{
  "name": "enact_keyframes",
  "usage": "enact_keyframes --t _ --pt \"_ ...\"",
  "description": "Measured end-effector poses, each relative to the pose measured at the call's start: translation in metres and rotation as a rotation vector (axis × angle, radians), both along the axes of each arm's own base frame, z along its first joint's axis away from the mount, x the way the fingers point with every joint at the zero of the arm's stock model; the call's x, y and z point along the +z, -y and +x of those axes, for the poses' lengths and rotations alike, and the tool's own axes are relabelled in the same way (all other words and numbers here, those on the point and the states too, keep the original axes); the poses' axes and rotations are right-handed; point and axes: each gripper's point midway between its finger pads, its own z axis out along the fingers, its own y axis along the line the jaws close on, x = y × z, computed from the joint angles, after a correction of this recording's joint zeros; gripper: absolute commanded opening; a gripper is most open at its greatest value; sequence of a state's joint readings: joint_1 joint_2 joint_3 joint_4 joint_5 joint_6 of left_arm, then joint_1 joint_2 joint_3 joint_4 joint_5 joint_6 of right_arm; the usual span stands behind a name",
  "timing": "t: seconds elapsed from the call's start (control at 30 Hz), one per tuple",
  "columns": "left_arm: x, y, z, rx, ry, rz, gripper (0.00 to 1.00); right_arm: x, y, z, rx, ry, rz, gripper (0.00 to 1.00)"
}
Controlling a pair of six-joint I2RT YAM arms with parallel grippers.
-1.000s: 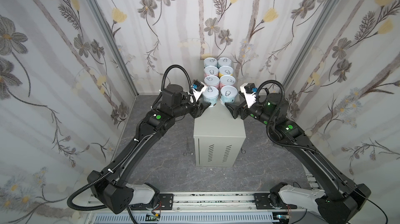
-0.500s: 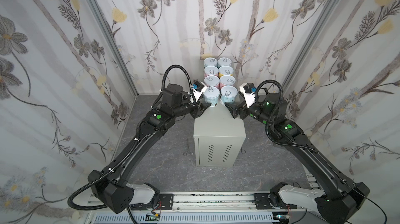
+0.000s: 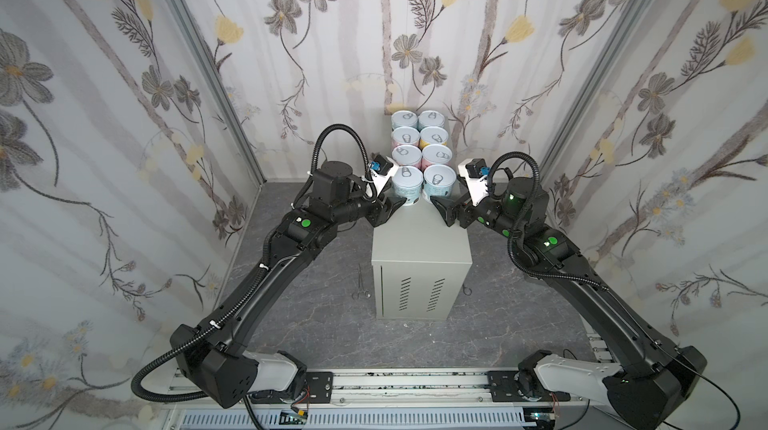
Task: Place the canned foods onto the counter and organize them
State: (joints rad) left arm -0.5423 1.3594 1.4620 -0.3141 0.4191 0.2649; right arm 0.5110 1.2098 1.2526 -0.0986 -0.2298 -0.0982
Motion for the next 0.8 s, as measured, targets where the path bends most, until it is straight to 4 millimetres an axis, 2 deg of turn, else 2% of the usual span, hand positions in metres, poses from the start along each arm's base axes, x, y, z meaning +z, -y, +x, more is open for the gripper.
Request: enact_keyframes --t 0.8 --pt "0.0008 0.0018 0.0055 0.008 0.008 -0.005 0.54 0.0013 -0.0002 0.0005 0.001 0.008 -0.004 0.95"
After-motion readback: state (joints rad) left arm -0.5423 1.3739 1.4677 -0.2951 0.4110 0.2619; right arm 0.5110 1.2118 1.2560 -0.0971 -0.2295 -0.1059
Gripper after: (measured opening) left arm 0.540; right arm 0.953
